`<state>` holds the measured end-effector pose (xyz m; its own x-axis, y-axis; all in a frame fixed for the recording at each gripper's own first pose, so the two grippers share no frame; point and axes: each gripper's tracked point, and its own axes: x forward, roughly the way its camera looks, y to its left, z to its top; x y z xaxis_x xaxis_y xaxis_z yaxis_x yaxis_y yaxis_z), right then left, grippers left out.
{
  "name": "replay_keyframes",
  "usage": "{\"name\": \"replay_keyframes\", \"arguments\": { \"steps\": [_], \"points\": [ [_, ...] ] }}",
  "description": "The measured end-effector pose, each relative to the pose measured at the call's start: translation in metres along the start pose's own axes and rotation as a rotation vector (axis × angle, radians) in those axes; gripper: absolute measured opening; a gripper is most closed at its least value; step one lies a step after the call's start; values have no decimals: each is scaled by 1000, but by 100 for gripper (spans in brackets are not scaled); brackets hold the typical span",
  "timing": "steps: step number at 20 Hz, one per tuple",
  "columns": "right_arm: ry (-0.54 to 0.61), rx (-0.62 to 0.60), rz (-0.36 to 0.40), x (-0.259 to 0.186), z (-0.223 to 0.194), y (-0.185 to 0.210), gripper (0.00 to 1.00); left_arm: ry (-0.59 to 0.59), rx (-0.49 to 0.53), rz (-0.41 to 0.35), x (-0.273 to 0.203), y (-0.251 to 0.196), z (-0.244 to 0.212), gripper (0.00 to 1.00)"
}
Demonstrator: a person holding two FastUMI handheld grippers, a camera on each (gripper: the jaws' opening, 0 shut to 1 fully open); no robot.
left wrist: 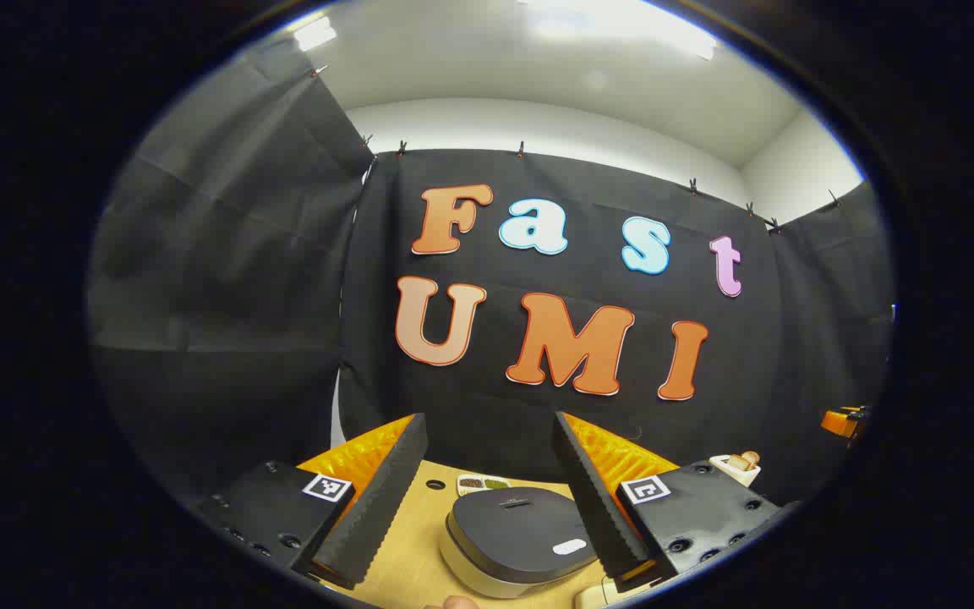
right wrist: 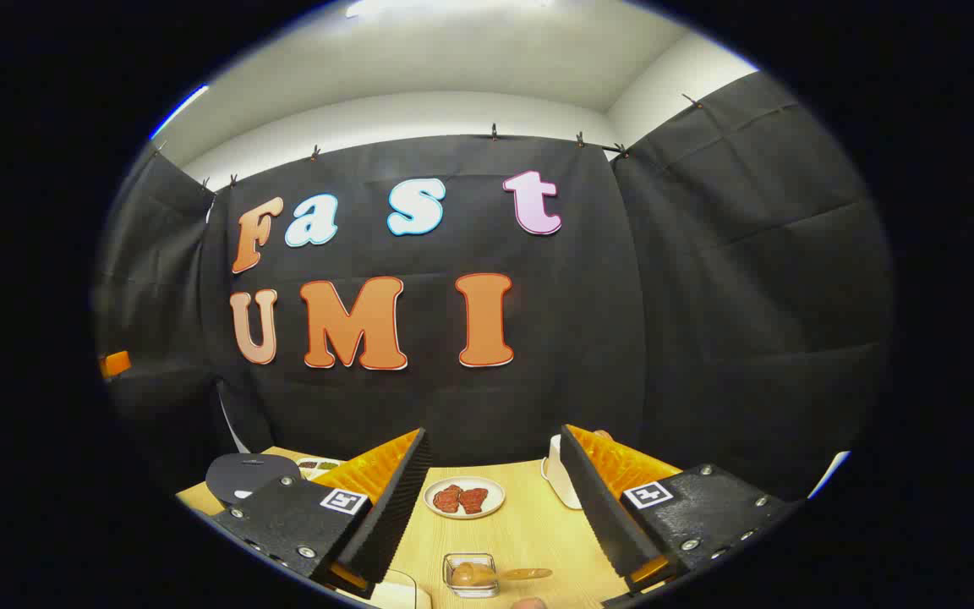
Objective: Close the left gripper, press the button to open the rice cooker; take a wooden spoon from the chopstick holder with the right hand, scoop a spoonful of rice and pour it into the rice cooker, then put the wooden spoon back into the chopstick holder.
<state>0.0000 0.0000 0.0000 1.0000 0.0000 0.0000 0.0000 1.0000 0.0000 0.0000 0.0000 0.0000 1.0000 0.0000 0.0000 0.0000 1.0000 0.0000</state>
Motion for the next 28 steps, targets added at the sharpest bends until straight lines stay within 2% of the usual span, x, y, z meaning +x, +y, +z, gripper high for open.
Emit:
{"name": "replay_keyframes", "arguments": {
  "steps": [1, 10, 13, 17, 26, 28],
  "points": [
    [4, 0, 9, 3, -3, 2, 95, 4, 9, 0, 1, -4, -4, 99],
    [8, 16, 66, 56, -20, 20, 95, 11, 67, 16, 29, -28, -22, 100],
    [36, 19, 82, 47, -30, 25, 94, 28, 71, -21, 33, -41, -30, 99],
    [43, -5, 56, 35, -23, 19, 95, 54, 68, -53, 34, -51, -37, 100],
    [31, 14, 46, 23, -12, 2, 94, 108, 124, -67, 40, -72, -50, 99],
    [28, 3, 61, 22, -11, 6, 94, 119, 146, -44, 40, -68, -50, 76]
  ]
}}
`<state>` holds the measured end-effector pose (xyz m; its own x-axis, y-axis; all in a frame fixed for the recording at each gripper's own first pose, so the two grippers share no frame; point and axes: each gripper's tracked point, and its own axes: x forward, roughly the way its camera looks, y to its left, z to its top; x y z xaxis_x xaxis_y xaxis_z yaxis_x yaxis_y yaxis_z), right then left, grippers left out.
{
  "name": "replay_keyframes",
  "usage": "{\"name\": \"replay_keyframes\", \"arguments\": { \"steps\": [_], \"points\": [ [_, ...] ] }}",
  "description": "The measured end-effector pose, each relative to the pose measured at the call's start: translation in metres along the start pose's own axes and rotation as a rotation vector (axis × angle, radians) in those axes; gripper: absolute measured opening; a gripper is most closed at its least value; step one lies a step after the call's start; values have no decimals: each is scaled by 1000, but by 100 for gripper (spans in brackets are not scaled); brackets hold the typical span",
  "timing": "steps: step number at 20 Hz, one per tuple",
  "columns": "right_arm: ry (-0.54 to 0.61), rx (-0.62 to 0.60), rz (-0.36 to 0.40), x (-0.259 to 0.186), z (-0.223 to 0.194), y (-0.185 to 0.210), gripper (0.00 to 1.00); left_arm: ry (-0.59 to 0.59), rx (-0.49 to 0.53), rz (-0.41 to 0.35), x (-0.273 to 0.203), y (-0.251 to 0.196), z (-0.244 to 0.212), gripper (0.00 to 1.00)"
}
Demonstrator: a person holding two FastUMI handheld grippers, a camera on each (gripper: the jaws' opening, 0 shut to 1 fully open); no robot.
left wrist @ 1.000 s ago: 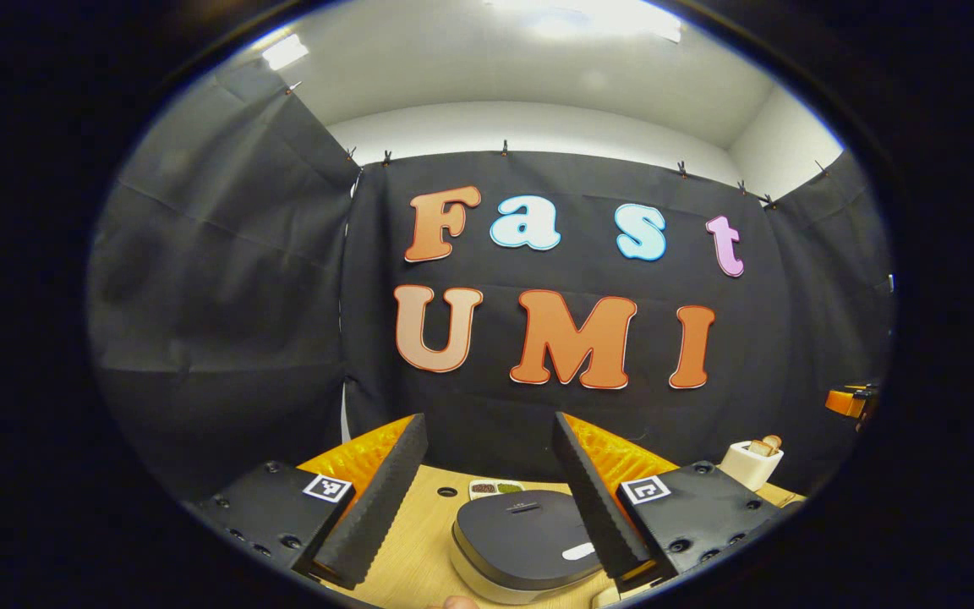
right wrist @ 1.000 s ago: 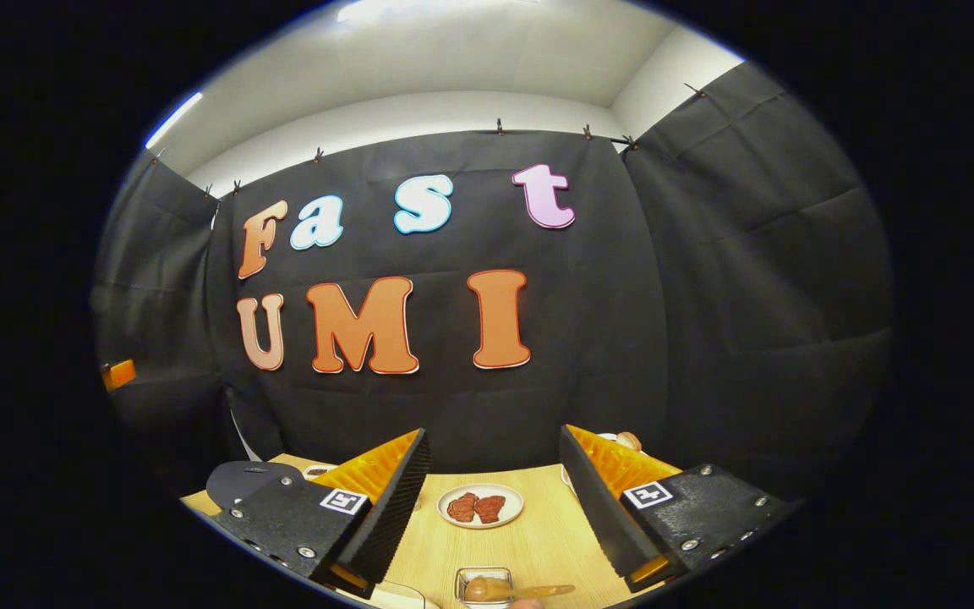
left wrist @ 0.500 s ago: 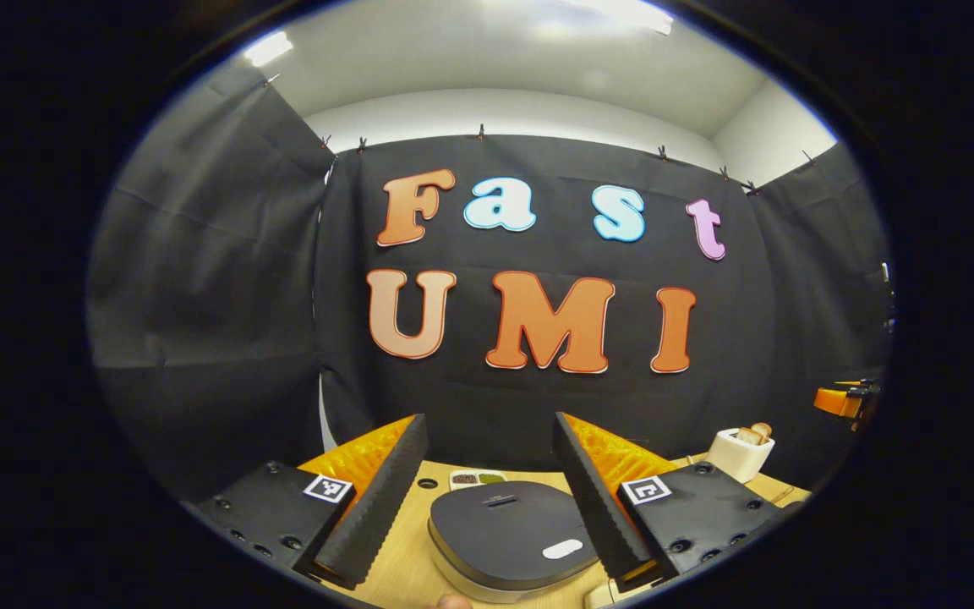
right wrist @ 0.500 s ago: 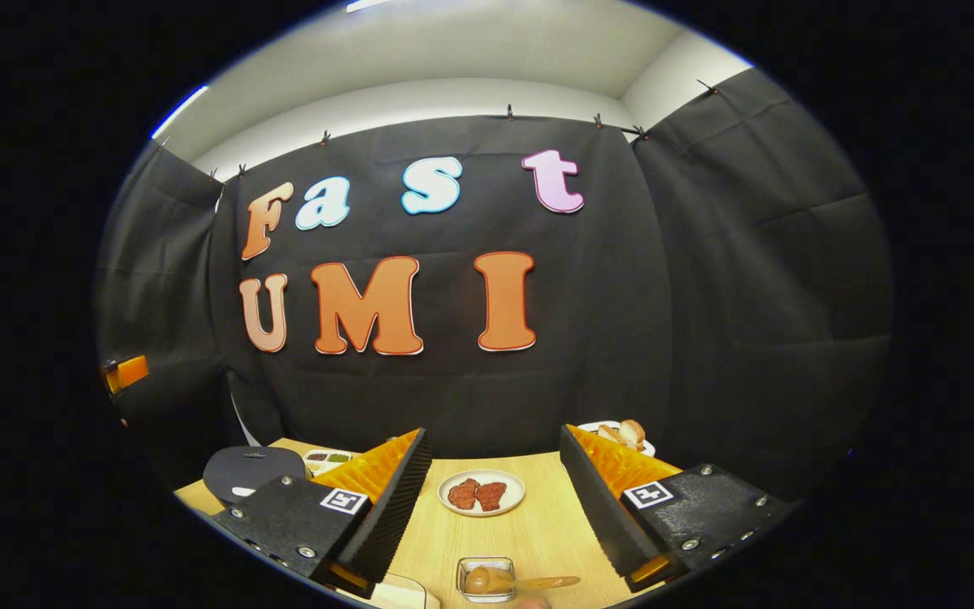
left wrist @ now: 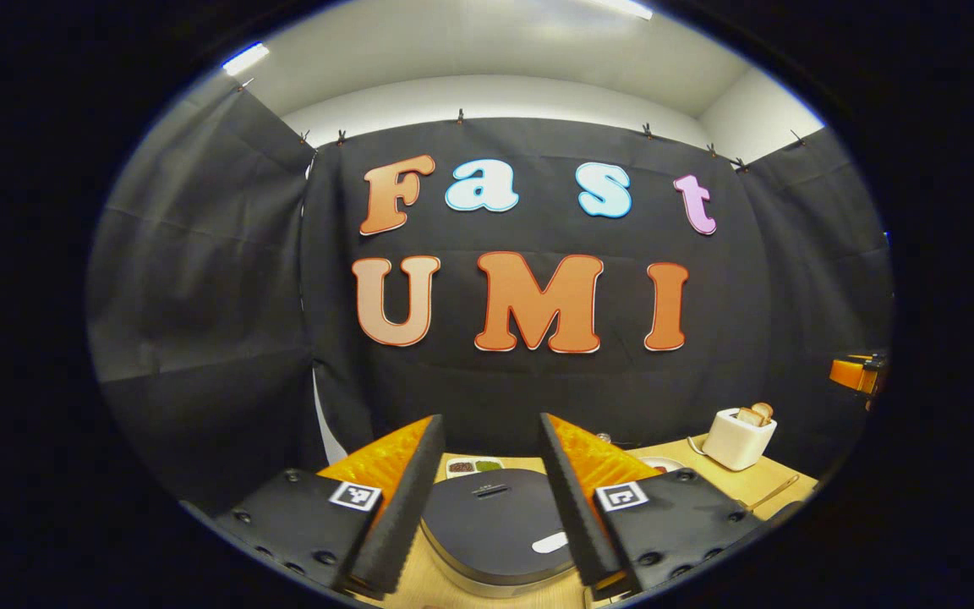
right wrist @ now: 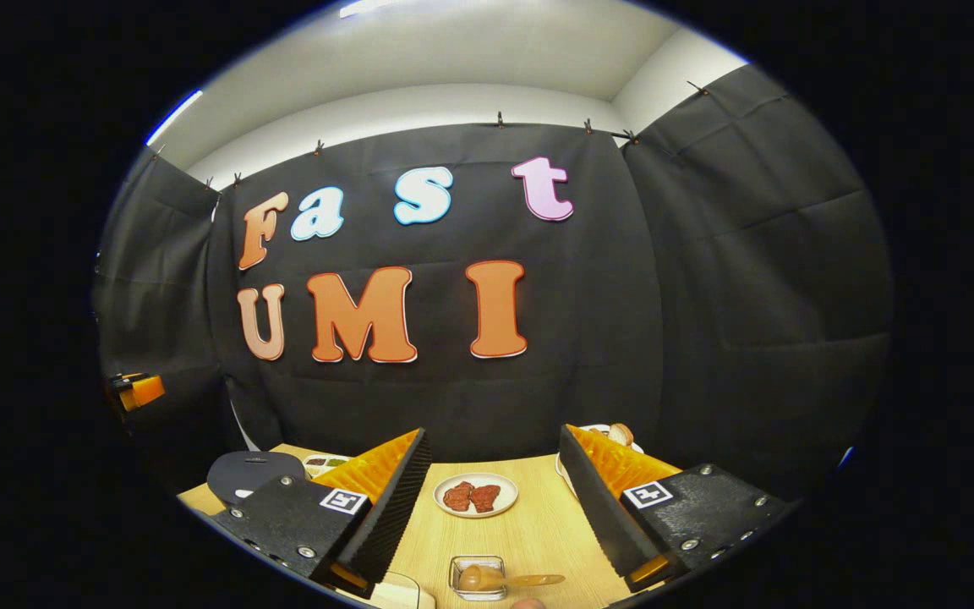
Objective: Close the left gripper, press the button to open the rice cooker; take a wooden spoon from the chopstick holder with the right hand, scoop a spoonful of rice and pour it into the rice cooker, then put the wooden spoon back into the chopstick holder.
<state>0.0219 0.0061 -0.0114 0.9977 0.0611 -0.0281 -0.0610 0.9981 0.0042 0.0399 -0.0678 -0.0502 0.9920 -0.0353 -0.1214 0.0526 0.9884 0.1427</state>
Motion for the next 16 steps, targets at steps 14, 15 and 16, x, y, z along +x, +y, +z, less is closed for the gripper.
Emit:
{"name": "replay_keyframes", "arguments": {
  "steps": [14, 15, 16],
  "points": [
    [29, -10, 61, -1, -23, 21, 94, 184, -51, -233, -10, -56, -46, 4],
    [41, -7, 59, -1, -28, 18, 95, 213, -47, -240, -8, -59, -59, 5],
    [50, -6, 57, 0, -33, 17, 95, 246, -42, -250, -5, -63, -71, 4]
  ]
}}
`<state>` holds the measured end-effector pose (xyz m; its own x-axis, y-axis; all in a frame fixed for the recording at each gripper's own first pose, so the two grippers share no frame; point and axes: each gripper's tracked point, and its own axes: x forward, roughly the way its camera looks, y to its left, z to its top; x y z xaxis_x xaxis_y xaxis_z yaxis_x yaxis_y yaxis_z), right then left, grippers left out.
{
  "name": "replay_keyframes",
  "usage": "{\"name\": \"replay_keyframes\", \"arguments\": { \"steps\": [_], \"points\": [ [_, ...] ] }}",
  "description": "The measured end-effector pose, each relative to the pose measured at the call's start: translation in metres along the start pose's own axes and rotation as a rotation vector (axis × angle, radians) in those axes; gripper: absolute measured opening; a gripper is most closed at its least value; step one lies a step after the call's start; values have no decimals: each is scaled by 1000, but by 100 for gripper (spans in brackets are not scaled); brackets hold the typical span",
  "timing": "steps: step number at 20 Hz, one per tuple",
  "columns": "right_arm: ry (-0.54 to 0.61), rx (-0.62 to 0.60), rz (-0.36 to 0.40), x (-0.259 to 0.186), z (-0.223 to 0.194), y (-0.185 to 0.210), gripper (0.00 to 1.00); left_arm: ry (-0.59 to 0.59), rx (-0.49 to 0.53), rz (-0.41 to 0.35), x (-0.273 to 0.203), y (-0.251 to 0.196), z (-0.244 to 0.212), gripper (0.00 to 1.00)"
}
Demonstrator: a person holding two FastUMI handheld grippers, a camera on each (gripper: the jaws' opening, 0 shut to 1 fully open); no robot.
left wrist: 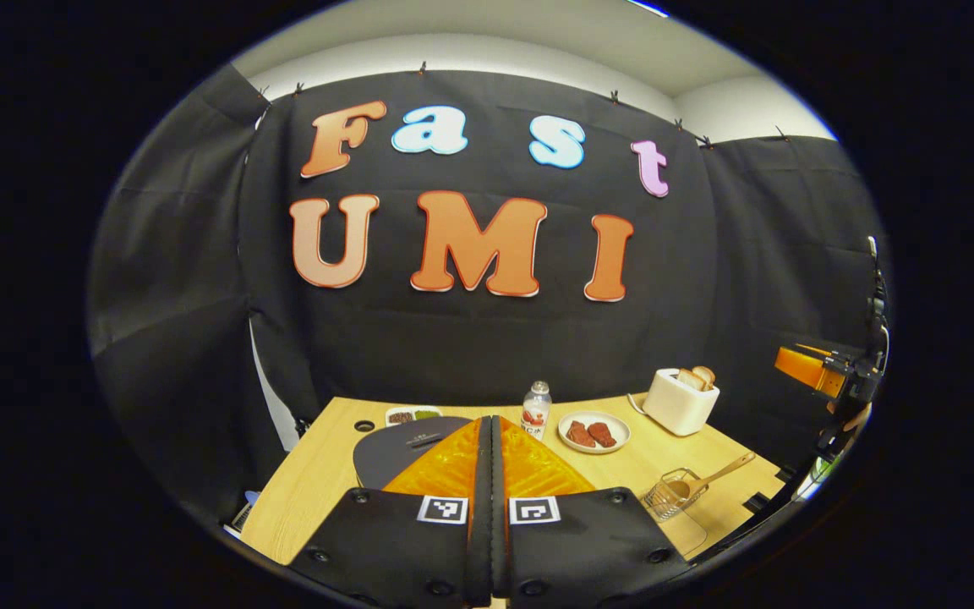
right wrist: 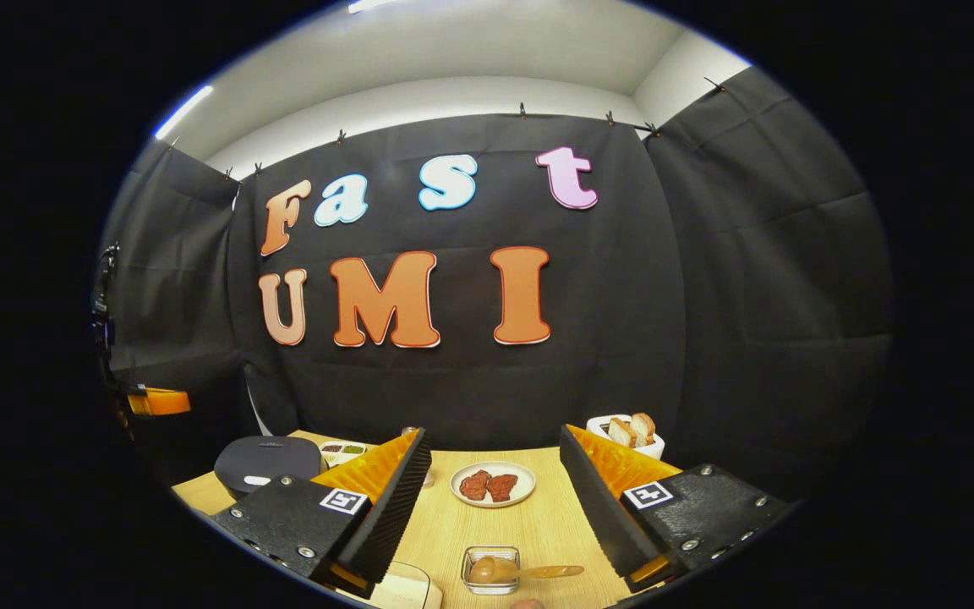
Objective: Close the left gripper, press the button to open the rice cooker; take a wooden spoon from the chopstick holder with the right hand, scoop a spoonful of rice and pour it into the rice cooker, then put the wooden spoon back into the chopstick holder.
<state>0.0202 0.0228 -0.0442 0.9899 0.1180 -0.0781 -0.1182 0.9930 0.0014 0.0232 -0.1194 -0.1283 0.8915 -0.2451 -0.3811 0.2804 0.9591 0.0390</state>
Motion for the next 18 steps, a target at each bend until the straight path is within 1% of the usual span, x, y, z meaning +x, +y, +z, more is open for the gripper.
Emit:
{"name": "replay_keyframes", "arguments": {
  "steps": [6, 7, 10, 13, 15, 16, 18],
  "points": [
    [51, 33, 21, 0, -24, -6, 95, 182, 34, -7, 34, -3, -67, 4],
    [52, 28, 18, 2, -26, -10, 95, 205, 41, -1, 39, -1, -75, 5],
    [67, 25, -5, 4, -37, -22, 95, 277, 40, -16, 52, -4, -100, 4],
    [89, 47, -10, 6, -47, -29, 95, 312, 65, 1, 64, 2, -115, 3],
    [103, 53, -18, 8, -54, -35, 95, 347, 54, -3, 66, 1, -126, 5],
    [109, 55, -22, 8, -56, -37, 95, 336, 49, -4, 66, 2, -125, 5],
    [124, 63, -27, 11, -63, -40, 95, 354, 33, -10, 67, 2, -128, 5]
  ]
}}
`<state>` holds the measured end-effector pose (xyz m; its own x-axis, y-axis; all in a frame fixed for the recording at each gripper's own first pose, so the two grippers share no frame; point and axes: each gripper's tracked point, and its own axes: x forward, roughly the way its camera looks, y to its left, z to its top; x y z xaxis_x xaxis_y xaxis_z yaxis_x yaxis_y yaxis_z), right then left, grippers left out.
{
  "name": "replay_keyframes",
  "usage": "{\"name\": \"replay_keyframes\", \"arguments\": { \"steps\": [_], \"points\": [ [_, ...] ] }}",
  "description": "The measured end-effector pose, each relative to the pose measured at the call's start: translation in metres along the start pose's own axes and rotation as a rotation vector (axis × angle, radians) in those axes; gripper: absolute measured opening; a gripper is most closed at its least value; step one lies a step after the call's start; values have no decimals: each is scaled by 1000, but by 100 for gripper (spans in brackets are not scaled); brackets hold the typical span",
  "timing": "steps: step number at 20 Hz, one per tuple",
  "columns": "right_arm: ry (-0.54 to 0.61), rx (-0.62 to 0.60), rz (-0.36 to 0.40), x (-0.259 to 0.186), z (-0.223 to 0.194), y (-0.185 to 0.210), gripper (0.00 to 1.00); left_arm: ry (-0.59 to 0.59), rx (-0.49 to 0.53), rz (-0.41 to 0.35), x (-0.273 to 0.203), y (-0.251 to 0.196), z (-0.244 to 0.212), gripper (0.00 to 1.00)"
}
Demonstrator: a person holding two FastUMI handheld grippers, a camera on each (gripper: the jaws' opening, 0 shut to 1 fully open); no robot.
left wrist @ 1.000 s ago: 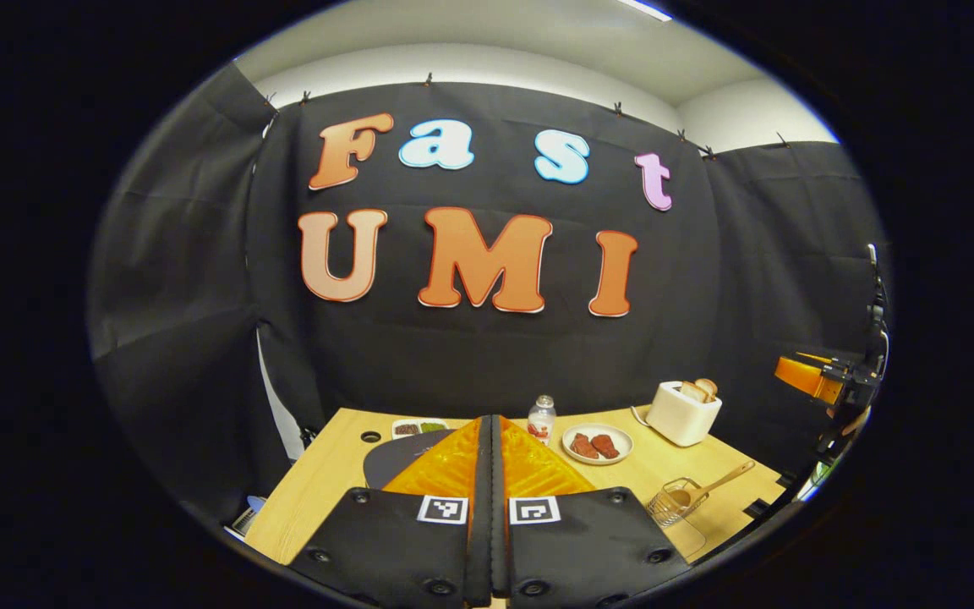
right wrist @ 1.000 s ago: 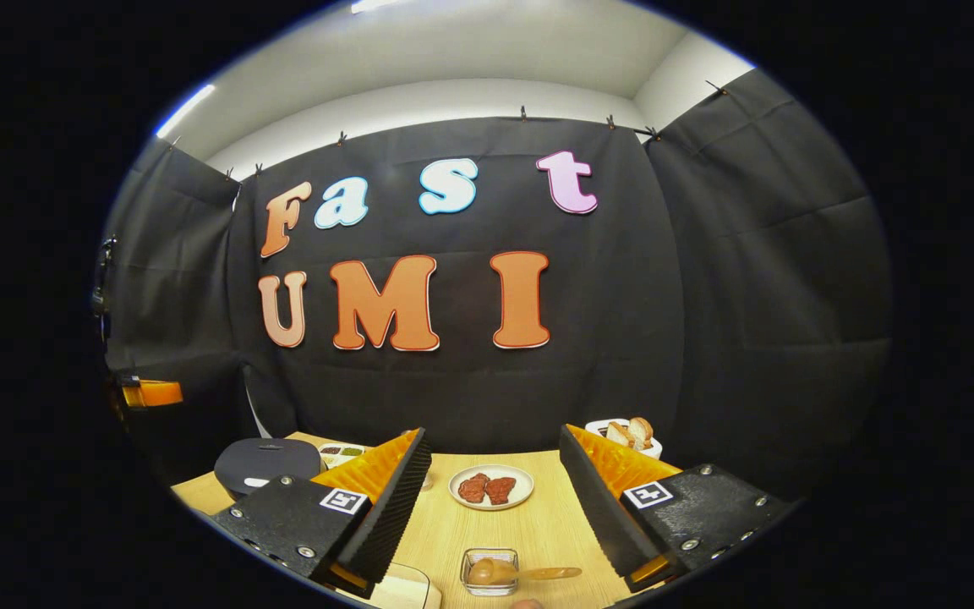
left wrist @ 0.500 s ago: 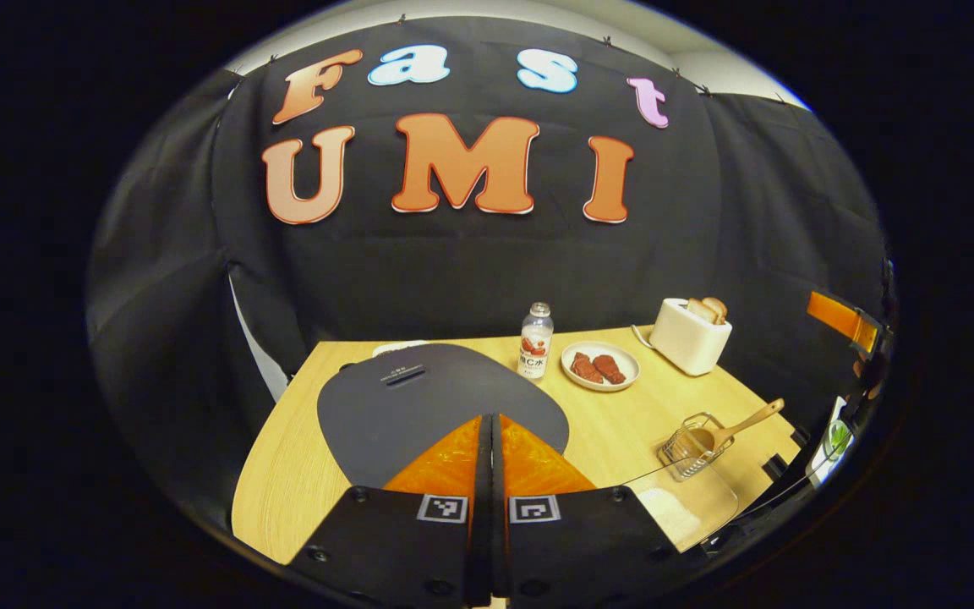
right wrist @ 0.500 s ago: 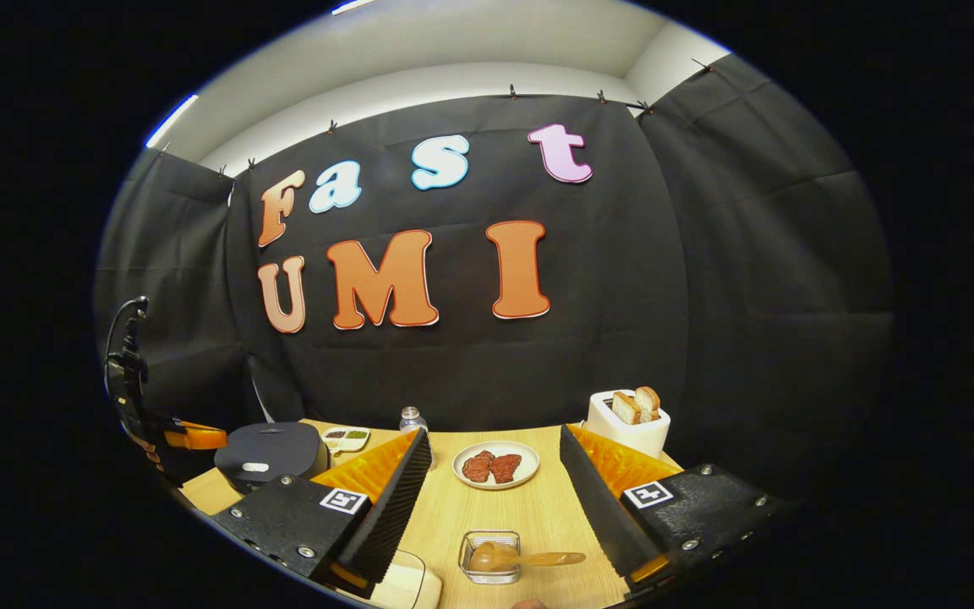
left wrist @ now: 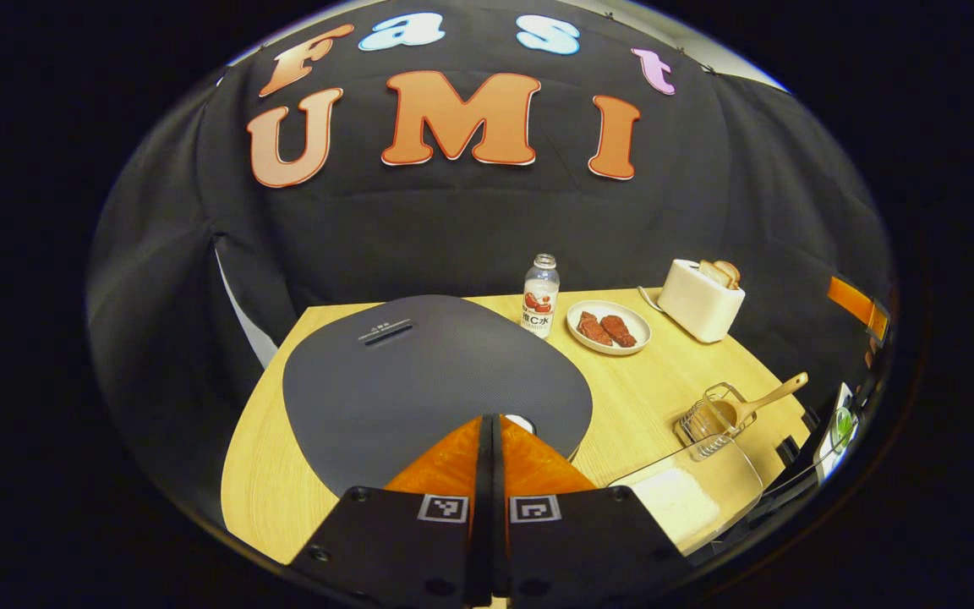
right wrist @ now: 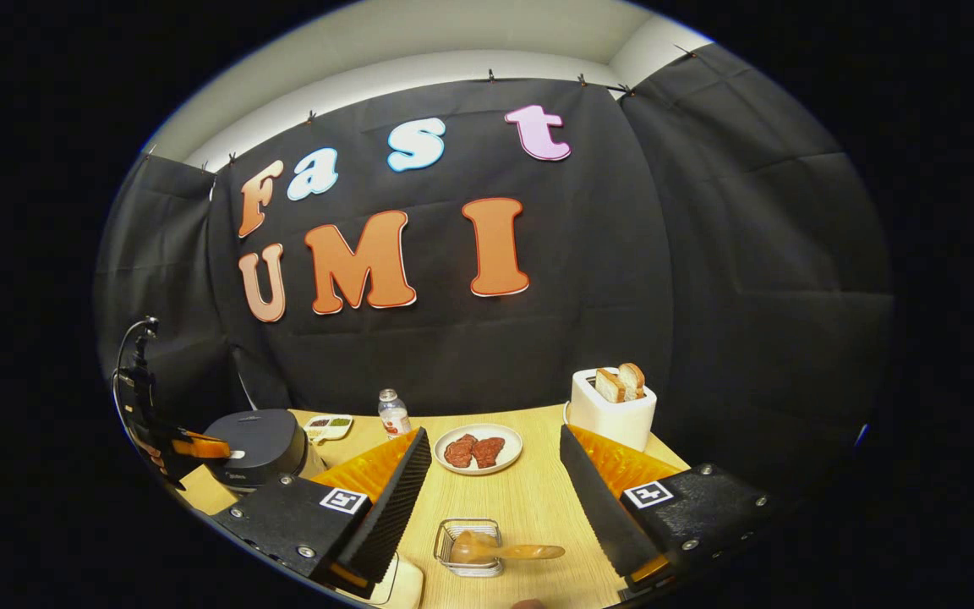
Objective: Close the left gripper, press the button to open the rice cooker; take a wooden spoon from the chopstick holder with the right hand, scoop a spoonful of rice and pour it into the rice cooker, then put the wooden spoon back into the chopstick holder.
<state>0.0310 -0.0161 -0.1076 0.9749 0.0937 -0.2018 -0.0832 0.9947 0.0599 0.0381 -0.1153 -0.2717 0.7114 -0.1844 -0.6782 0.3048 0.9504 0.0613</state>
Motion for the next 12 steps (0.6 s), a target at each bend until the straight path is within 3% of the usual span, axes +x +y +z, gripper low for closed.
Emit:
{"name": "replay_keyframes", "arguments": {
  "steps": [5, 9, 12],
  "points": [
    [21, 1, 4, 1, -8, 0, 95, 9, -27, -41, 0, -1, -5, 5],
    [12, -1, 8, -1, -5, 4, 95, 62, 97, 23, 3, -4, -9, 5],
    [-1, 14, 14, -1, -4, 6, 95, 83, 125, 39, 2, -4, -5, 5]
  ]
}}
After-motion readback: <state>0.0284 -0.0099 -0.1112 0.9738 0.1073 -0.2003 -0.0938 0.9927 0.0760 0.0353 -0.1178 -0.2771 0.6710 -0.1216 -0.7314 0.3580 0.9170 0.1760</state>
